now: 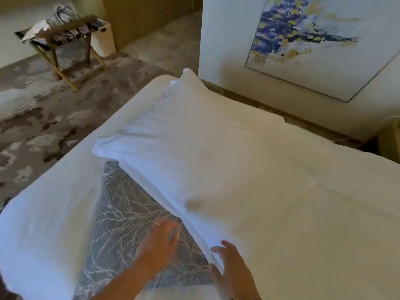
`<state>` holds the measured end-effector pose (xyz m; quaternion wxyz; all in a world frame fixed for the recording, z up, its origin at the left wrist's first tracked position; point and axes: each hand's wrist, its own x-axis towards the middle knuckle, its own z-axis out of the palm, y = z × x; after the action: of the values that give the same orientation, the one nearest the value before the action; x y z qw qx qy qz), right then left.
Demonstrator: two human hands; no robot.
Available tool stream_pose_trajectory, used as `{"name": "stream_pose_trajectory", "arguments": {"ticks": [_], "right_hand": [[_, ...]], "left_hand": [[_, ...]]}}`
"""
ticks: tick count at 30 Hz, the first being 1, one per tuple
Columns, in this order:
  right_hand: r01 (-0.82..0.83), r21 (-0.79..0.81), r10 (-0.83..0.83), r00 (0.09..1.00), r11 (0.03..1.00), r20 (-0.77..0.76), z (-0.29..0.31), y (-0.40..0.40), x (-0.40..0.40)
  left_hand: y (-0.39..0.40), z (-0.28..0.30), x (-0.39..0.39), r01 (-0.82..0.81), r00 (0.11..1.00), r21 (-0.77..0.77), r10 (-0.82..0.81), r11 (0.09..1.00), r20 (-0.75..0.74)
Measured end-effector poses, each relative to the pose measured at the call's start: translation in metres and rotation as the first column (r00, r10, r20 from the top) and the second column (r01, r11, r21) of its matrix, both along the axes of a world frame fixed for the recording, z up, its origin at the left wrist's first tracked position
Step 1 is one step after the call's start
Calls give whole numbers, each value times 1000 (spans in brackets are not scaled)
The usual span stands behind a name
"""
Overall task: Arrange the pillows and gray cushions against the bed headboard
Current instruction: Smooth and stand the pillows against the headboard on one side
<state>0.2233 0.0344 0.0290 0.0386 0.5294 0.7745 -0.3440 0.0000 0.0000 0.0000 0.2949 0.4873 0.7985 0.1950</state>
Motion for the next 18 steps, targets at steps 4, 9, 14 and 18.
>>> {"name": "stream_pose_trajectory", "arguments": {"ticks": [4,9,14,18], "right_hand": [[-77,81,74,997,994,35,-36,13,-56],[-32,193,-3,984,981,180,-74,33,-76],[154,282,-211,960,947,184,-82,77,-82],[208,347,-302,922,915,243,-84,122,-84]], "left_hand": [[-2,-34,-23,112,993,-46,-113,993,-30],[11,-43,-42,185,951,-19,-183,983,-249],[78,-46,-73,448,762,-54,-413,892,-500],[126,-59,-93,610,551,-132,-538,781,-637]]}}
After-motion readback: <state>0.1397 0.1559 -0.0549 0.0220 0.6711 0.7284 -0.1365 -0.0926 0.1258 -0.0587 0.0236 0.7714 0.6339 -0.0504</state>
